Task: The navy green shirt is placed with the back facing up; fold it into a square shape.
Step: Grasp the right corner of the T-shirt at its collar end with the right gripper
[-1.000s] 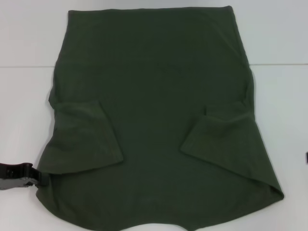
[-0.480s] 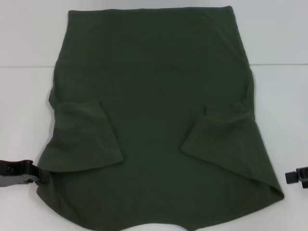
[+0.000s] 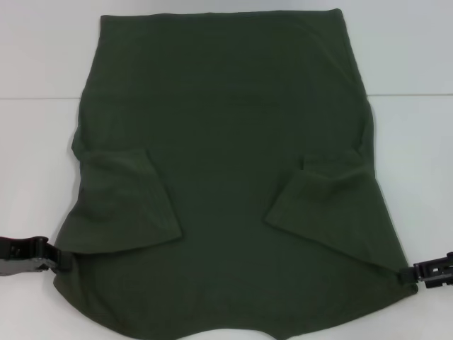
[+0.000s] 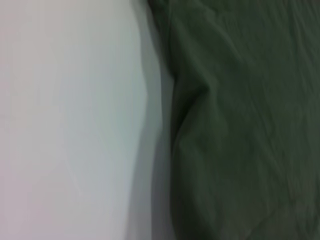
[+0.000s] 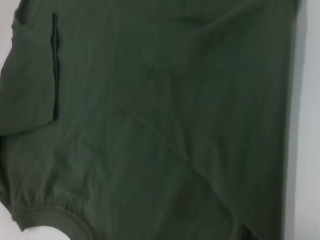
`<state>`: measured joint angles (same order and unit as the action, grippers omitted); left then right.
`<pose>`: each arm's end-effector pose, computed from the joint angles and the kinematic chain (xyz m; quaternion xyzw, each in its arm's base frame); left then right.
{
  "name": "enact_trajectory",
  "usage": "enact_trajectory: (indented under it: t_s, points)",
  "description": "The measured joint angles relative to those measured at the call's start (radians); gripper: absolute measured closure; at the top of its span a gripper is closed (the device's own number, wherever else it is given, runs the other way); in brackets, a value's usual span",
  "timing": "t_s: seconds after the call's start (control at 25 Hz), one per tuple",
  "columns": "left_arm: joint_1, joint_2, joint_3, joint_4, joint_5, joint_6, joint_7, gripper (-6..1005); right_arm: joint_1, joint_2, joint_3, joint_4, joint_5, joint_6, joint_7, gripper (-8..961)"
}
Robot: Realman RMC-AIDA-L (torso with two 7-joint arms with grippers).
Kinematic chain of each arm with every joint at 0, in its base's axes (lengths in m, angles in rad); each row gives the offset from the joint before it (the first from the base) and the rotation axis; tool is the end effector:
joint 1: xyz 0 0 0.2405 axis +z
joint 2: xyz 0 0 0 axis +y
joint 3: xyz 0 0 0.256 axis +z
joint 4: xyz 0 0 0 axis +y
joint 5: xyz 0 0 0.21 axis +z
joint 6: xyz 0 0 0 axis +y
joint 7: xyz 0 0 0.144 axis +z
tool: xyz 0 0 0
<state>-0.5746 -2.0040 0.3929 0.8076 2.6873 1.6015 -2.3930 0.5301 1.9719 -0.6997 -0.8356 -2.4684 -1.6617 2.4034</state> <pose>-0.3412 0.3174 0.0618 -0.7206 -0.6770 -0.0478 0.1420 0.3155 0.3171 0.0534 -0.7766 0.6240 0.0191 0.0843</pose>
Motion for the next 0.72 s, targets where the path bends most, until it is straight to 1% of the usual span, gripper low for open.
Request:
enact_trajectory:
  t_s: [0.28, 0.72]
  points:
    - [-0.001, 0.001, 0.002, -0.003, -0.001, 0.0, 0.0, 977, -0.008, 0.002, -0.01, 0.004, -0.001, 0.02, -0.005, 159]
    - [-0.002, -0.002, 0.003, -0.004, -0.003, 0.0, 0.01, 977, -0.01, 0.014, -0.009, 0.004, -0.012, 0.031, -0.017, 158]
